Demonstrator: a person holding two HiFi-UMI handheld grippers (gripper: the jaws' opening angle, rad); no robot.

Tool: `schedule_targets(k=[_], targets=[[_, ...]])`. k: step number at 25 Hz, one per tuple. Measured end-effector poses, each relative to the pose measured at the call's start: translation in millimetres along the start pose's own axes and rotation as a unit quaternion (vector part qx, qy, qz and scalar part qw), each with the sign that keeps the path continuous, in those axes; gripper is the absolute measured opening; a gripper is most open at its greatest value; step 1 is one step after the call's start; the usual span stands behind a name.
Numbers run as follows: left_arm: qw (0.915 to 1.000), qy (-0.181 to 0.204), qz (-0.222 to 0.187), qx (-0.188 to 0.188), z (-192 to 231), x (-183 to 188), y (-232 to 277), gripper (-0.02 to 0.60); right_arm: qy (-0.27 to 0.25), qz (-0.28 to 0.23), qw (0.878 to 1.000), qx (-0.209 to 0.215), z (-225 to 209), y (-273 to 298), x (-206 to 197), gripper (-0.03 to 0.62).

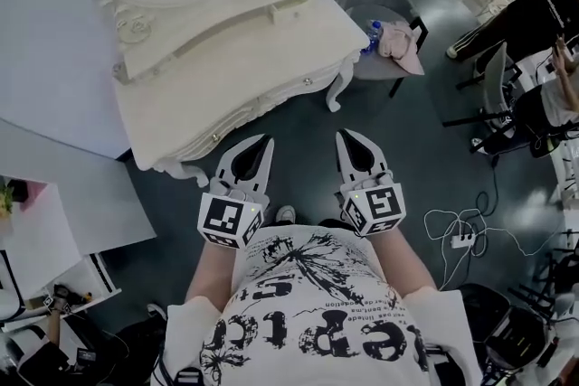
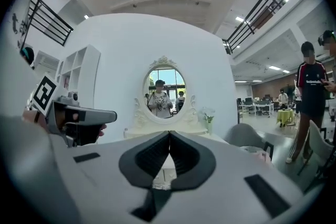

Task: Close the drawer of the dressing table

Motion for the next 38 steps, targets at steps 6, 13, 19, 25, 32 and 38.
schedule_targets(k=[6,13,19,25,32,38], targets=[[0.9992,-0.023,0.016,0.029,54.4,-4.5,15.0,0.02,-0.006,0.012,1.0,0.016,0.8,56.0,14.8,0.017],[0.9963,-0.033,0.024,0.075,93.1,-3.3,69.9,0.02,-0.022,0.019,0.998,0.058,-38.5,134.4,22.3,0.017],[0.9883,-0.061,0.019,0.139,126.4,13.3,141.8,0.02,-0.042,0.025,0.992,0.114,-98.0,217.8,46.7,0.017],[0.9773,-0.084,0.015,0.194,149.9,41.6,219.6,0.02,-0.068,0.043,0.983,0.165,-167.2,288.7,70.1,0.017],[0.9661,-0.108,0.016,0.234,167.6,53.6,294.4,0.02,-0.078,0.063,0.975,0.196,-232.9,354.1,82.4,0.018],[0.9595,-0.124,0.035,0.251,179.4,45.1,326.3,0.02,-0.074,0.084,0.97,0.216,-247.2,398.0,75.4,0.018]])
Point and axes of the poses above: the fingertips, and each gripper's own axes: y forward along the fingers, z to its left, x out of its top, the point moved 2 cm from there along -y, backward along the fingers, and after that the axes turned 11 degrees about z, right-handed, at the moved point
